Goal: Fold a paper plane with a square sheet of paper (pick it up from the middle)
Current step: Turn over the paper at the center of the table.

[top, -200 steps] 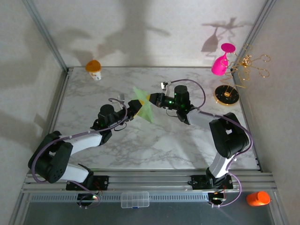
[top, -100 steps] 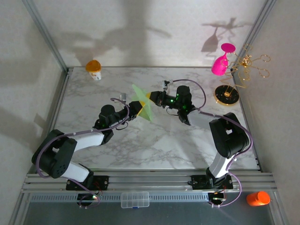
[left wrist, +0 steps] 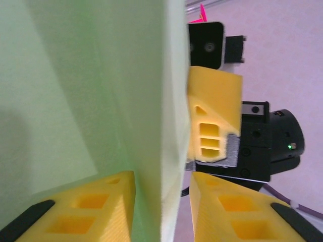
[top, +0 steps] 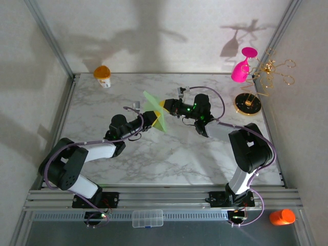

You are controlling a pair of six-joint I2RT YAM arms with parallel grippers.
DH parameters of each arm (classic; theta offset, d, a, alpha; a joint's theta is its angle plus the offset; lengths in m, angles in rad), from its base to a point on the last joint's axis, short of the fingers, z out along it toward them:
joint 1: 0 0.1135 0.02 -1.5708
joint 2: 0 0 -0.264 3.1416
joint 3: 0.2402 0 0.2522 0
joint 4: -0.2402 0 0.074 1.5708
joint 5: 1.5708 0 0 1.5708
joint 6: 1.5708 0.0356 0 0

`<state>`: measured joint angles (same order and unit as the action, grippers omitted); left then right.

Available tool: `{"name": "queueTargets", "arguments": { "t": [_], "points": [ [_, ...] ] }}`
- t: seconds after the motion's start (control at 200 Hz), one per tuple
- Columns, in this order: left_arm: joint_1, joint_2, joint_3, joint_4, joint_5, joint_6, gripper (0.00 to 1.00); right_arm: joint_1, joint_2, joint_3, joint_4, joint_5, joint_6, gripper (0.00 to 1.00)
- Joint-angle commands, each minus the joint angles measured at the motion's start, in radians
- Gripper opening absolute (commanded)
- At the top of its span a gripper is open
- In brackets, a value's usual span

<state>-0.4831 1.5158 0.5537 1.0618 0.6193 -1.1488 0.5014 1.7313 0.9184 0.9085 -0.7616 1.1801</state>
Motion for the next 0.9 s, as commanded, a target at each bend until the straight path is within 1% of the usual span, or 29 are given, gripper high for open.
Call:
{"name": "queueTargets", "arguments": {
  "t": [0.0,0.175,0.29,0.325,0.406,0.416,0.481,0.571,0.616,0.696,0.731,0.776,0.836,0.896],
  "points": [
    [-0.008,0.01,0.018,0.105,0.035,-0.014,0.3,-0.007,0.002,-0.016,0.052,-0.021,0.023,0.0],
    [-0.006,0.012,0.019,0.097,0.03,-0.011,0.2,-0.009,-0.003,-0.019,0.048,-0.022,0.032,0.02],
    [-0.003,0.013,0.021,0.078,0.025,-0.009,0.14,-0.012,-0.01,-0.019,0.017,-0.017,0.016,0.07],
    [-0.002,0.012,0.023,0.07,0.024,-0.008,0.12,-0.016,-0.014,-0.018,0.003,-0.014,0.006,0.1],
    [0.0,0.013,0.027,0.041,0.019,-0.002,0.1,-0.02,-0.028,-0.015,-0.052,0.002,-0.035,0.21],
    [0.0,0.012,0.028,0.036,0.019,-0.001,0.09,-0.021,-0.032,-0.015,-0.068,0.008,-0.046,0.24],
    [0.003,0.01,0.031,0.002,0.016,0.008,0.08,-0.028,-0.056,-0.012,-0.141,0.038,-0.106,0.35],
    [0.013,-0.001,0.035,-0.079,0.008,0.04,0.08,-0.042,-0.11,-0.004,-0.292,0.125,-0.225,0.46],
    [0.022,-0.012,0.038,-0.131,0.007,0.064,0.08,-0.047,-0.142,0.006,-0.394,0.206,-0.303,0.5],
    [0.037,-0.046,0.054,-0.281,-0.017,0.139,0.09,-0.05,-0.196,0.03,-0.574,0.363,-0.444,0.56],
    [0.04,-0.065,0.078,-0.388,-0.041,0.198,0.09,-0.052,-0.217,0.039,-0.626,0.417,-0.494,0.57],
    [0.037,-0.087,0.124,-0.58,-0.093,0.298,0.09,-0.051,-0.243,0.042,-0.68,0.48,-0.544,0.59],
    [0.026,-0.105,0.209,-0.829,-0.204,0.426,0.09,-0.052,-0.275,0.039,-0.727,0.561,-0.6,0.61],
    [0.008,-0.108,0.295,-1.03,-0.334,0.531,0.09,-0.052,-0.3,0.035,-0.762,0.626,-0.642,0.62]
  ]
}}
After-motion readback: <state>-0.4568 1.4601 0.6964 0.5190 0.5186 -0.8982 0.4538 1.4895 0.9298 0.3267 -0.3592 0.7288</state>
